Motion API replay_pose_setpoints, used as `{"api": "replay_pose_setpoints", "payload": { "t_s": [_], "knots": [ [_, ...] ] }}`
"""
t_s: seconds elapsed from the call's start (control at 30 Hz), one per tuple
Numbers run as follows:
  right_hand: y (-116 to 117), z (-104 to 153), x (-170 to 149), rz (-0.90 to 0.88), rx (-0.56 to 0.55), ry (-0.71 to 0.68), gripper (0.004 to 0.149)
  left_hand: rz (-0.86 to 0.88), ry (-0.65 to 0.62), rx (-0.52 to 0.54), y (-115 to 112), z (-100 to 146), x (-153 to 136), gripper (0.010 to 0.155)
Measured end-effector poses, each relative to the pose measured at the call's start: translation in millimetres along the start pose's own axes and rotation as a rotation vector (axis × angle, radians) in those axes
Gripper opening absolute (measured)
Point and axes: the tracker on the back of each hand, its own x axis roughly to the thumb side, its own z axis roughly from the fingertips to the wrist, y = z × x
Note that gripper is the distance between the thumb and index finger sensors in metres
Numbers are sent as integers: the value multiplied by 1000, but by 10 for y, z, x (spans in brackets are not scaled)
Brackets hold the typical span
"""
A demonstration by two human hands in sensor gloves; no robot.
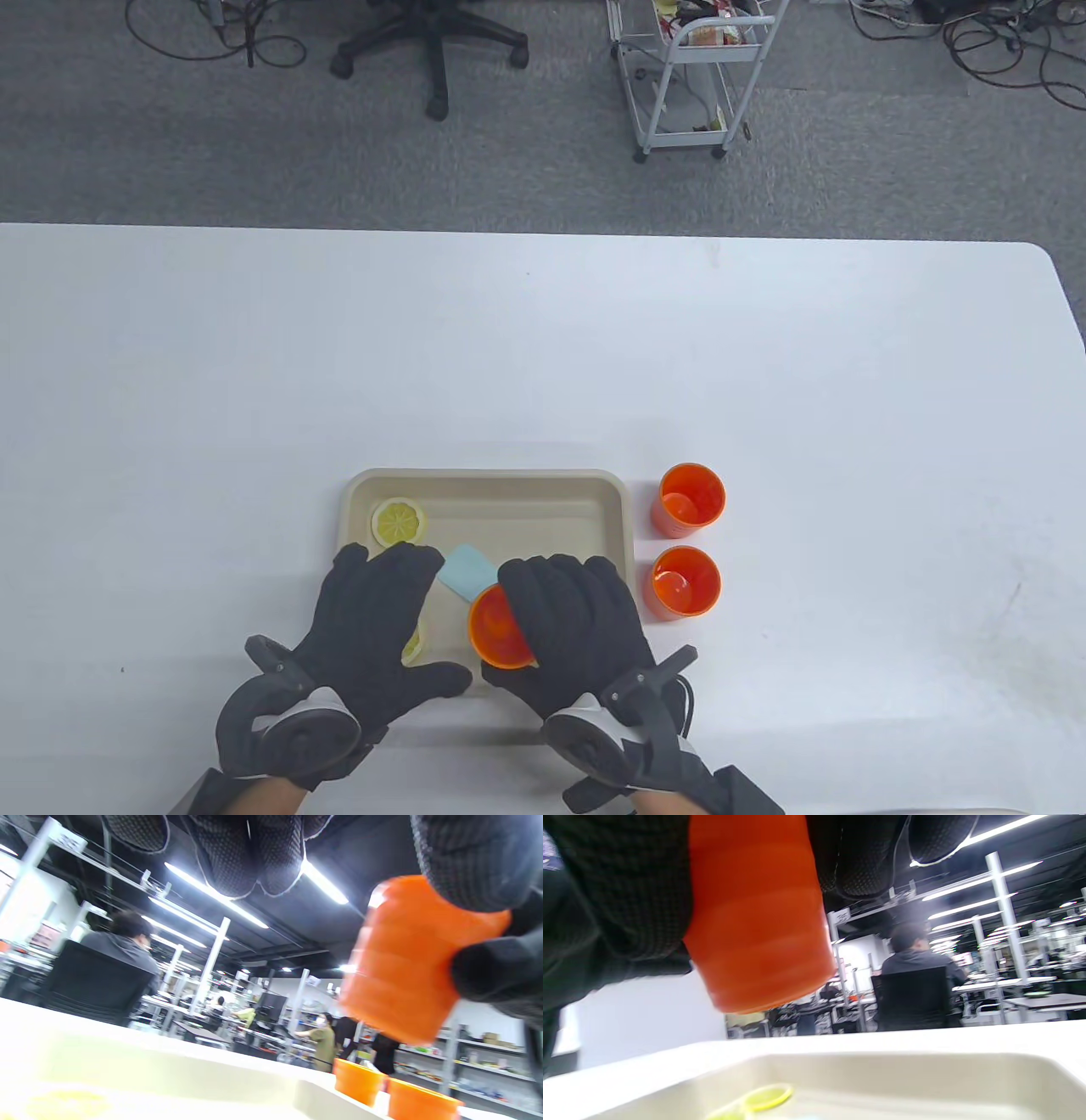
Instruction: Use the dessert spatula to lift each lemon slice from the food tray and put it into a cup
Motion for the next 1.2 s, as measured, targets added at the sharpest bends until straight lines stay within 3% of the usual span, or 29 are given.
{"api": "replay_pose_setpoints", "payload": {
  "t_s": [0.37,0.63,0.83,1.2],
  "knots": [
    [-369,62,-703,68,-139,326,101,-51,277,45,154,79,-607,110],
    [-503,297,-1400,68,-167,594,101,-29,368,34,154,123,-853,109],
    [-262,411,-1864,45,-45,763,101,-44,392,4,122,131,-922,109],
    [226,429,-2068,106,175,804,101,-66,395,-28,106,133,-933,109]
  ]
}}
